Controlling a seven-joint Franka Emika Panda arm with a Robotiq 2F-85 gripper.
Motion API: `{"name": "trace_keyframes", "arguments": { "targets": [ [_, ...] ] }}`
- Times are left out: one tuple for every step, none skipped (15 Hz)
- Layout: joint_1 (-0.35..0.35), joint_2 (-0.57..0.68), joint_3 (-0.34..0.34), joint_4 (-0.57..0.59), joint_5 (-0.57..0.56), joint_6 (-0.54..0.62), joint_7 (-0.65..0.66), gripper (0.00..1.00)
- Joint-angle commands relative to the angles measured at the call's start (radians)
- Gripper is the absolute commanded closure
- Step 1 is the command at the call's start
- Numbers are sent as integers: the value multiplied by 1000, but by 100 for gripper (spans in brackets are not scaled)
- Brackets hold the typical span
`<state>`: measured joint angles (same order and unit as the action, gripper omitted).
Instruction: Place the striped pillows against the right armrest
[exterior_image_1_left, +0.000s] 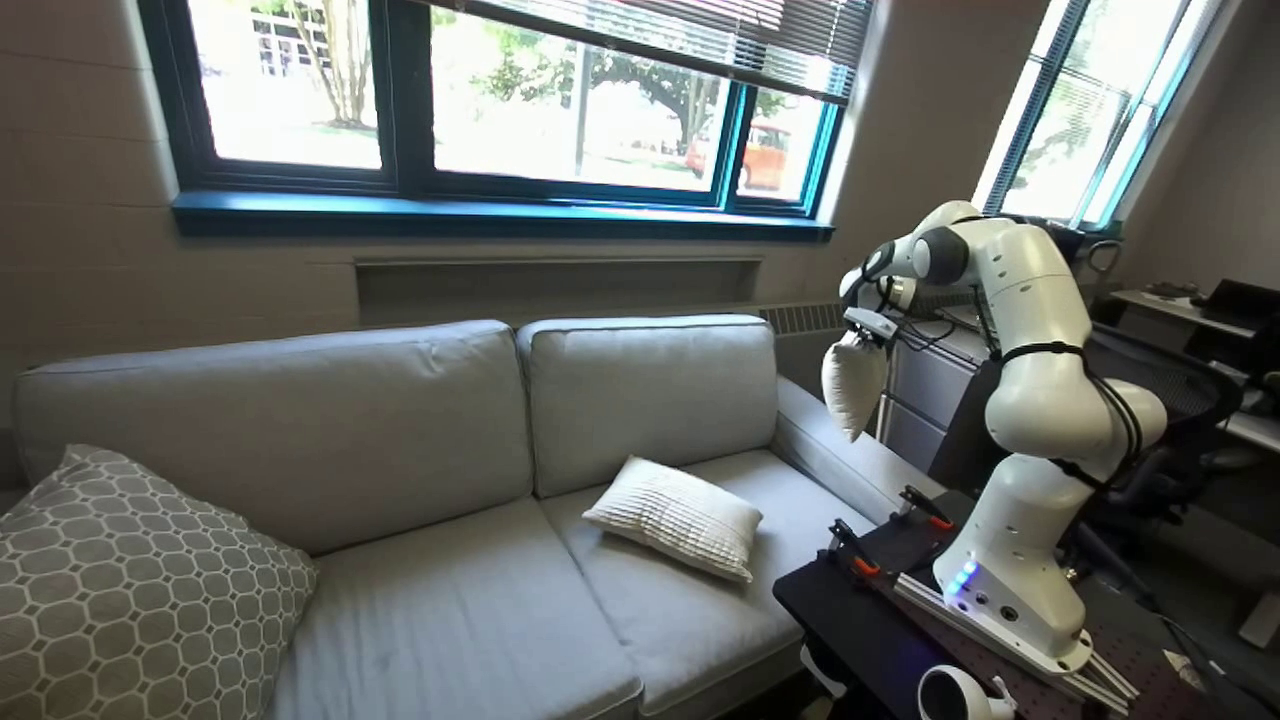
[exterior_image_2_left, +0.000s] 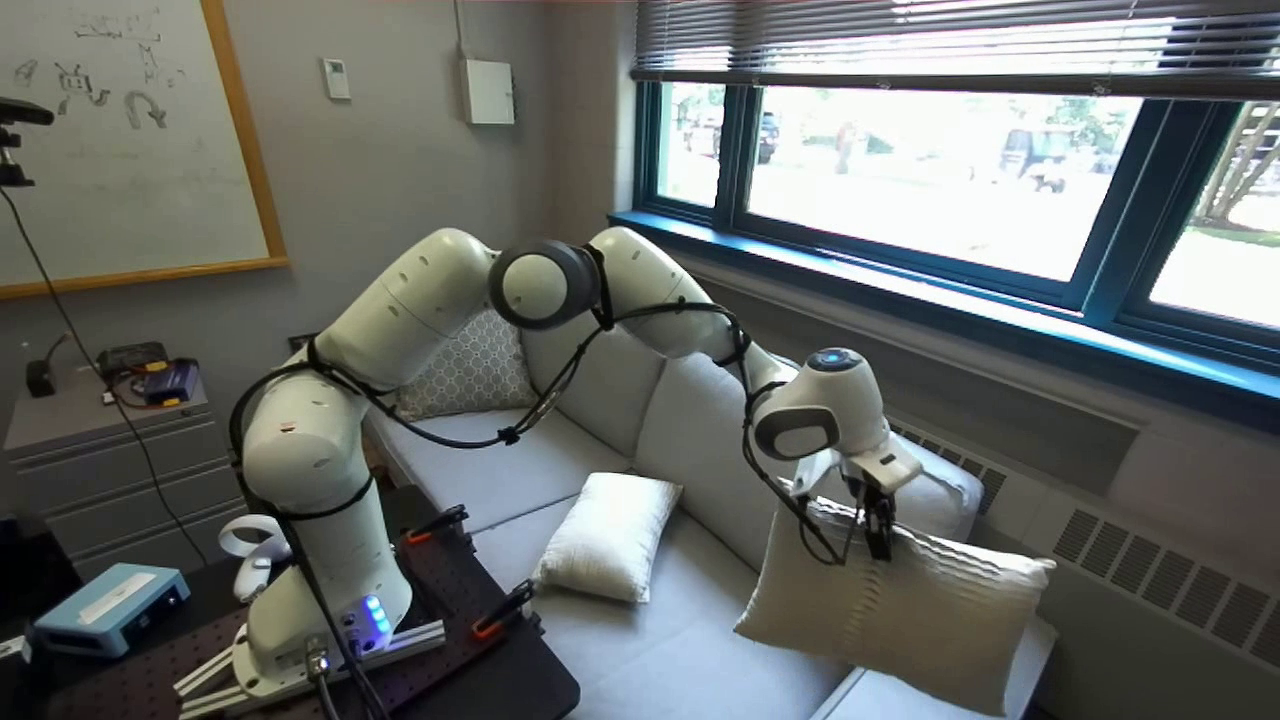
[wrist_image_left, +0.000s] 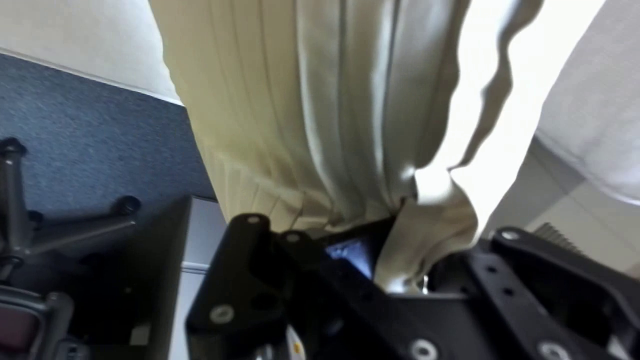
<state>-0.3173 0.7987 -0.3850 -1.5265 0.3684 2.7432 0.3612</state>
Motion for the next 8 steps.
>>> {"name": "trace_keyframes", "arguments": {
  "targets": [
    [59,-171,98,-185,-46,144,-84,97],
    [74,-198,133,-218,-49,174,-98,97],
    [78,-220,177,-244,-47,203,-123,97],
    [75,-234,227,-263,-40,226,-151,97],
    [65,-237,283,-272,-33,242,-185,97],
    [45,-240,342,-276,-25,241,-223,97],
    [26,-230,399,-273,-20,237,-262,97],
    [5,-215,454,-262,-5,224,-316,97]
  ]
}}
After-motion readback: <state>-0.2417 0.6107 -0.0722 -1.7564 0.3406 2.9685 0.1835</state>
